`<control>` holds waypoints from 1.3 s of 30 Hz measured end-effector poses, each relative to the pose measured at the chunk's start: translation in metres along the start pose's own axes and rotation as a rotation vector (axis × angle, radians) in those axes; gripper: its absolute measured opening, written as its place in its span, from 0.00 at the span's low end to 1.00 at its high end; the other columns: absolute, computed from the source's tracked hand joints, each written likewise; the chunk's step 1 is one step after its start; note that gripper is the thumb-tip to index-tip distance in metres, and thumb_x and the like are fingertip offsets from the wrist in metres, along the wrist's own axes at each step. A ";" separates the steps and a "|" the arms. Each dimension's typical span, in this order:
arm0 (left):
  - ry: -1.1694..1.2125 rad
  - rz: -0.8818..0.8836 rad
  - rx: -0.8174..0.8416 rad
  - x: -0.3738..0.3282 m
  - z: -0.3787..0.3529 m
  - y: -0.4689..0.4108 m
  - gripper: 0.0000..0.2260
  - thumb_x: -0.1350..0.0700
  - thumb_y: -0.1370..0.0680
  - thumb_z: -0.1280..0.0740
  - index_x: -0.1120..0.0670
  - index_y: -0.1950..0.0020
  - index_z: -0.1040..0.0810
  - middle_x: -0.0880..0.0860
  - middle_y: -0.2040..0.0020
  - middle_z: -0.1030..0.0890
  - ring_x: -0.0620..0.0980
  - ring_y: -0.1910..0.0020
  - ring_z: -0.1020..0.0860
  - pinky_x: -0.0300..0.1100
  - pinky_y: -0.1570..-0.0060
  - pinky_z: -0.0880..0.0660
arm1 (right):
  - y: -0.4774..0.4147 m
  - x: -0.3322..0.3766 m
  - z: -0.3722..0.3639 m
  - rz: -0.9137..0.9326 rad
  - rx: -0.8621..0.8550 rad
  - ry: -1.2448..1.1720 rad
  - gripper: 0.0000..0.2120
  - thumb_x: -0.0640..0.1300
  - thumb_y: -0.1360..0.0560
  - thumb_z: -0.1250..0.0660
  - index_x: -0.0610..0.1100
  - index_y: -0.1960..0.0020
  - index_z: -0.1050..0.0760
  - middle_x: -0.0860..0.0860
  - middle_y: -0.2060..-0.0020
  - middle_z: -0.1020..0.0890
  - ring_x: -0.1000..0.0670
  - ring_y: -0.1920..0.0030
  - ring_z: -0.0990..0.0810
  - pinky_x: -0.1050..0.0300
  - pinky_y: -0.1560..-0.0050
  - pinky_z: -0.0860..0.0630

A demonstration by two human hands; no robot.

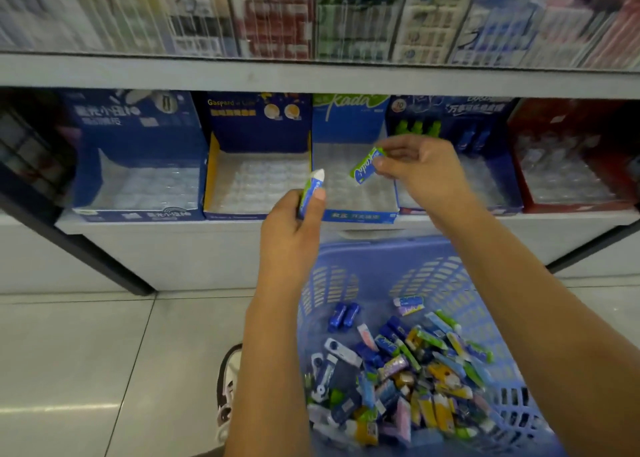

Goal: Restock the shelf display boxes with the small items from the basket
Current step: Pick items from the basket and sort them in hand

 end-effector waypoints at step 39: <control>-0.436 -0.180 0.191 -0.006 -0.045 -0.010 0.20 0.44 0.20 0.41 0.57 0.39 0.24 0.54 0.45 0.20 0.49 0.42 0.28 0.42 0.49 0.29 | -0.124 0.000 -0.083 0.230 0.165 0.743 0.14 0.38 0.26 0.31 0.39 0.41 0.22 0.43 0.42 0.19 0.46 0.42 0.22 0.69 0.48 0.32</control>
Point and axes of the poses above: each hand's wrist, its own y-axis away from the middle knuckle, its own z-axis out of the back of the hand, x = y × z, the point moved 9 cm from there along -y, towards the middle knuckle
